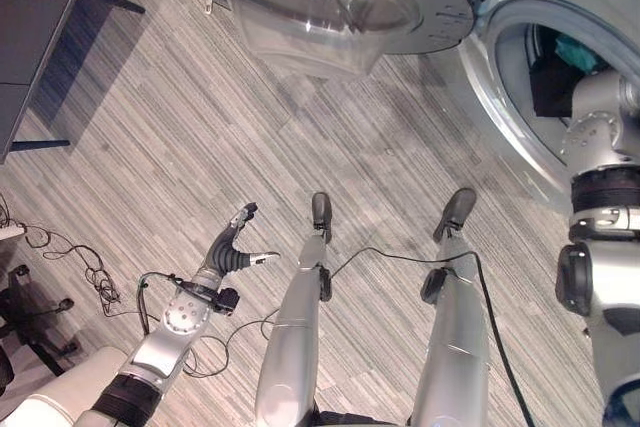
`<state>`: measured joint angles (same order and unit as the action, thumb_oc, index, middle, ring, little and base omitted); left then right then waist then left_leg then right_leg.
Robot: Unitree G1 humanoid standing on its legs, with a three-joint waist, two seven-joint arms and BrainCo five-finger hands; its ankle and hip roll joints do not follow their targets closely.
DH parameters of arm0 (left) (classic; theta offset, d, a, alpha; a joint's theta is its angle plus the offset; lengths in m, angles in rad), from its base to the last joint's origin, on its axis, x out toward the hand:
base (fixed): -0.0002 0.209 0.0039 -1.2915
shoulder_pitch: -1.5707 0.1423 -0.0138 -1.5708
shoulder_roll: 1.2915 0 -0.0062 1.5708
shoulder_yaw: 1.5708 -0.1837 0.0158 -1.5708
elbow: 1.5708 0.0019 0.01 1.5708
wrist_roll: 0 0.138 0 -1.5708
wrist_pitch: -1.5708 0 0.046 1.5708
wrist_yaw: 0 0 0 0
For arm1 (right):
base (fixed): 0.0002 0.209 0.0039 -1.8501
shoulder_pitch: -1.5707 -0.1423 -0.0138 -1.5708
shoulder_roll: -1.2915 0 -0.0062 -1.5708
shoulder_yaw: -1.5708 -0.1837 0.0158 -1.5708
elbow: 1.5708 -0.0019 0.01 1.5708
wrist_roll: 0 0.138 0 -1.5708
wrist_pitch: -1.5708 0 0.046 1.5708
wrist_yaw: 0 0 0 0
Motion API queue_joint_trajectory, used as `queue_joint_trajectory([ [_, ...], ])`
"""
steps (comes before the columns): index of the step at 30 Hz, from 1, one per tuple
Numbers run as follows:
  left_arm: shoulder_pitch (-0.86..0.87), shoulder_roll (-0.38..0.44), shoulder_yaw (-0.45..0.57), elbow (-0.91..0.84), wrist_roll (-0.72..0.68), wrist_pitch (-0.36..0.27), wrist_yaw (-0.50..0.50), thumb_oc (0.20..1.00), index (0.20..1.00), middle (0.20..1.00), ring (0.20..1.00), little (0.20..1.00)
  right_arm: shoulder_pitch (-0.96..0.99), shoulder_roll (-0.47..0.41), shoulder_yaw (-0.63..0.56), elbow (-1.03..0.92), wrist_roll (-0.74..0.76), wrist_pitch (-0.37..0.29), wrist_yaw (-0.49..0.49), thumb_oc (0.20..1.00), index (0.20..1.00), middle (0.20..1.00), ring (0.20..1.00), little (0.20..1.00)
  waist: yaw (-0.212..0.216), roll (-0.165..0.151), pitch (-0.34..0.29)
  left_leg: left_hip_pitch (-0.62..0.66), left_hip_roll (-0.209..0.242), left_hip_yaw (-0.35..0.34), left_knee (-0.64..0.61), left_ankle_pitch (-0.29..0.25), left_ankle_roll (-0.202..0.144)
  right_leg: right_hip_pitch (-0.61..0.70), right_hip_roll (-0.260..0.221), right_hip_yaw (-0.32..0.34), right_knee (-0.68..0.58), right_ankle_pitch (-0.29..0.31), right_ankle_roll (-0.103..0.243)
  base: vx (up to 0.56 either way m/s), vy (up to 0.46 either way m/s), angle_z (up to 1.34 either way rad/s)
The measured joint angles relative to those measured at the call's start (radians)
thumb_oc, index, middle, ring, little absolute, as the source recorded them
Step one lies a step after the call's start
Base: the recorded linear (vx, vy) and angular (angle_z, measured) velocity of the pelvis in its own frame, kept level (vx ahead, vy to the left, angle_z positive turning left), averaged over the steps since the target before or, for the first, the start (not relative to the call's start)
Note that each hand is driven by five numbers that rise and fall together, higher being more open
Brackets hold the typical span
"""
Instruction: Grab the laundry basket,head to the washer,open it,put in the laundry and shut it.
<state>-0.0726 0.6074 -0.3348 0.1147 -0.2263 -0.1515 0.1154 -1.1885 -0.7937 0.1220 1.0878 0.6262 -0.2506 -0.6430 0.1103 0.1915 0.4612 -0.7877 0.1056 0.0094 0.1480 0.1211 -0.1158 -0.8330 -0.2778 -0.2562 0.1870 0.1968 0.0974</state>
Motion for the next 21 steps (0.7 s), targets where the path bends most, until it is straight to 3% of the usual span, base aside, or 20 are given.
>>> queue_joint_trajectory([
  [1, 0.001, 0.01, -0.004, 0.001, 0.0, 0.002, -0.004, 1.0, 1.0, 1.0, 1.0, 1.0, -0.015, -0.001, 0.062, 0.094, -0.016, 0.051, 0.05, 1.0, 1.0, 1.0, 1.0, 1.0, 0.001, -0.012, -0.001, 0.0, -0.001, 0.0, 0.003, -0.002, 0.0, 0.001, -0.001, 0.002, 0.0, 0.0, 0.0, 0.0, -0.036, 0.04],
  [2, 0.002, 0.019, -0.005, 0.0, -0.001, 0.003, -0.009, 1.0, 1.0, 1.0, 1.0, 1.0, -0.077, -0.008, 0.198, 0.248, -0.02, 0.1, 0.131, 1.0, 1.0, 1.0, 1.0, 1.0, 0.001, -0.018, 0.0, -0.003, -0.003, 0.0, 0.008, -0.002, 0.001, 0.0, -0.003, 0.002, -0.001, 0.001, 0.001, 0.01, -0.014, 0.04],
  [4, 0.004, 0.029, -0.003, 0.002, -0.004, 0.004, -0.013, 1.0, 1.0, 1.0, 1.0, 1.0, -0.116, 0.001, 0.145, 0.337, 0.014, 0.175, 0.191, 1.0, 1.0, 1.0, 1.0, 1.0, 0.0, -0.024, 0.001, -0.013, -0.006, -0.002, 0.018, -0.004, 0.003, 0.0, -0.004, 0.003, -0.008, 0.003, 0.006, 0.0, 0.003, 0.02],
  [6, 0.004, 0.029, -0.004, 0.008, -0.009, 0.013, -0.015, 1.0, 1.0, 1.0, 1.0, 1.0, -0.094, 0.02, 0.065, 0.276, 0.065, 0.185, 0.231, 1.0, 1.0, 1.0, 1.0, 1.0, -0.004, -0.032, 0.001, -0.018, -0.008, 0.001, 0.02, -0.004, 0.004, 0.0, -0.003, 0.006, -0.024, 0.012, 0.008, 0.0, 0.014, -0.04],
  [7, 0.003, 0.028, -0.003, 0.026, -0.009, 0.026, -0.017, 1.0, 1.0, 1.0, 1.0, 1.0, -0.016, 0.057, -0.05, 0.138, 0.115, 0.171, 0.254, 1.0, 1.0, 1.0, 1.0, 1.0, -0.013, -0.045, 0.001, -0.015, -0.008, 0.006, 0.018, -0.005, 0.004, 0.007, 0.001, 0.01, -0.041, 0.02, 0.008, 0.01, 0.022, -0.07],
  [8, 0.001, 0.014, -0.006, 0.026, -0.009, 0.027, -0.018, 1.0, 1.0, 1.0, 1.0, 1.0, 0.027, 0.082, -0.076, 0.098, 0.135, 0.164, 0.263, 1.0, 1.0, 1.0, 1.0, 1.0, -0.022, -0.045, 0.001, -0.014, -0.007, 0.006, 0.019, -0.005, 0.003, 0.012, 0.004, 0.009, -0.049, 0.023, 0.011, 0.01, 0.03, -0.06],
  [9, 0.015, -0.01, 0.014, 0.037, -0.01, 0.027, -0.016, 1.0, 1.0, 1.0, 1.0, 1.0, 0.112, 0.125, -0.082, -0.027, 0.2, 0.104, 0.268, 1.0, 1.0, 1.0, 1.0, 1.0, -0.042, -0.049, 0.0, -0.015, -0.005, 0.004, 0.032, -0.016, 0.003, 0.019, 0.006, 0.009, -0.049, 0.021, 0.015, 0.01, 0.023, -0.04],
  [11, 0.017, -0.068, 0.021, 0.079, -0.009, 0.042, -0.02, 1.0, 1.0, 1.0, 1.0, 1.0, 0.359, 0.301, -0.241, -0.383, 0.304, 0.011, 0.329, 1.0, 1.0, 1.0, 1.0, 1.0, -0.067, -0.067, -0.005, 0.008, -0.001, 0.011, 0.03, -0.023, 0.002, 0.037, 0.013, 0.014, -0.056, 0.02, 0.011, 0.01, 0.017, -0.15],
  [12, 0.014, -0.091, 0.01, 0.093, -0.007, 0.053, -0.04, 1.0, 1.0, 1.0, 1.0, 1.0, 0.501, 0.442, -0.258, -0.51, 0.344, -0.057, 0.38, 1.0, 1.0, 1.0, 1.0, 1.0, -0.079, -0.079, -0.007, 0.037, 0.007, 0.025, 0.022, -0.029, 0.0, 0.059, 0.021, 0.021, -0.064, 0.024, 0.009, 0.01, 0.009, -0.19],
  [18, 0.013, -0.128, 0.036, 0.14, -0.007, 0.063, -0.059, 1.0, 1.0, 1.0, 1.0, 1.0, 0.78, 0.567, -0.163, -0.51, 0.373, -0.073, 0.456, 1.0, 1.0, 1.0, 1.0, 1.0, -0.108, -0.09, -0.011, 0.095, 0.014, 0.032, 0.033, -0.05, 0.0, 0.117, 0.027, 0.026, -0.066, 0.013, 0.01, 0.03, 0.06, -0.07],
  [21, 0.042, -0.135, 0.036, 0.201, -0.008, 0.081, -0.083, 1.0, 1.0, 1.0, 1.0, 1.0, 0.952, 0.615, -0.109, -0.493, 0.34, -0.045, 0.49, 1.0, 1.0, 1.0, 1.0, 1.0, -0.127, -0.147, -0.038, 0.206, 0.022, 0.056, 0.082, -0.106, 0.002, 0.238, 0.034, 0.047, -0.083, -0.001, 0.023, 0.13, 0.194, -0.26],
])
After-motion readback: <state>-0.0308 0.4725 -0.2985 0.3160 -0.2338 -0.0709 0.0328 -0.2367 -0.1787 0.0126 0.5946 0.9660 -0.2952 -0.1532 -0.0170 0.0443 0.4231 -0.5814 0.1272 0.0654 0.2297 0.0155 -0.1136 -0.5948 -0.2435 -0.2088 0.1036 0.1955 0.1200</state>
